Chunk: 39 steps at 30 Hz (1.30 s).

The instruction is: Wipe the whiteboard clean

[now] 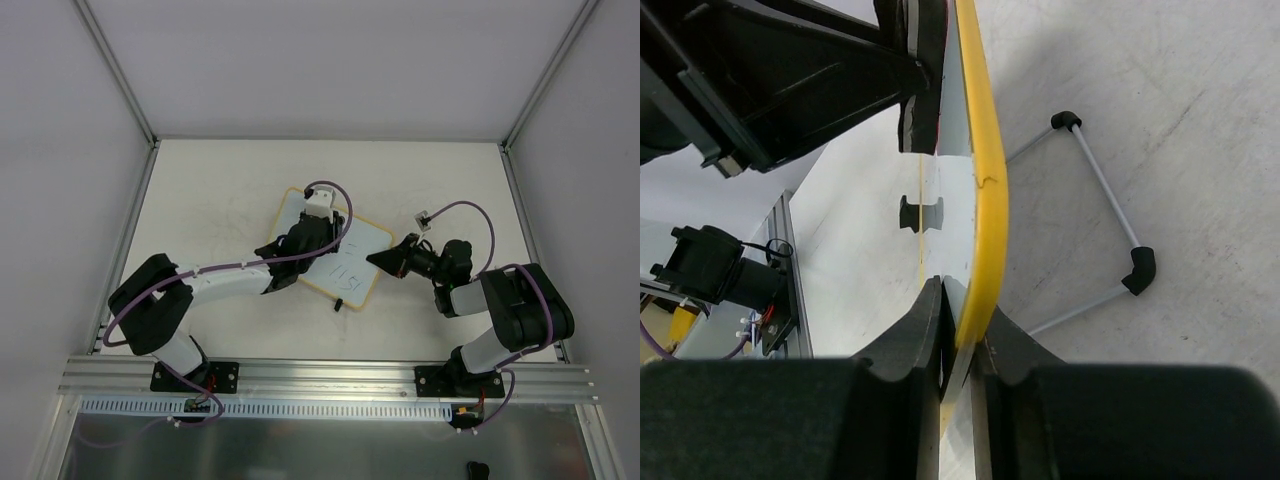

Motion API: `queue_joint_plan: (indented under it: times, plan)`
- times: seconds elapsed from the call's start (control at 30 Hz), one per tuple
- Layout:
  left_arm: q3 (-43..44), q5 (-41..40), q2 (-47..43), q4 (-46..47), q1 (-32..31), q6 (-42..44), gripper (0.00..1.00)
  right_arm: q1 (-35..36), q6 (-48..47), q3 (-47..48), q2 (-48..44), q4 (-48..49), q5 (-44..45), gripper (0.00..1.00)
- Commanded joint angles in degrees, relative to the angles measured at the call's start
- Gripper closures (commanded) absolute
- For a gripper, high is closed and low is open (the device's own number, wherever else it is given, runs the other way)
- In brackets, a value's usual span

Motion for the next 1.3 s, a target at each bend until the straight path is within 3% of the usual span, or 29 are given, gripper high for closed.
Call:
queue_joint_plan:
  times: [0.0, 0.53, 1.0, 1.27]
  plan:
    - [3.58, 5.12, 4.31, 0.43, -4.34, -1.11, 1.00, 1.59, -8.73, -0.18, -0.37, 12.58, -4.18, 1.00]
    - [3.15, 3.28, 2.99, -0.09, -8.83, -1.28, 1.00, 1.68, -8.90, 0.00, -0.46, 12.58, -4.18, 1.00]
    - [-10.90, 1.61, -6.50, 1.84, 6.46, 1.44, 1.00, 1.68, -8.90, -0.09, -0.64, 12.58, -4.27, 1.00]
    - [-12.41, 3.89, -6.68, 3.59, 6.12, 0.30, 1.00, 1.59, -8.90, -0.09, -0.64, 12.58, -4.27, 1.00]
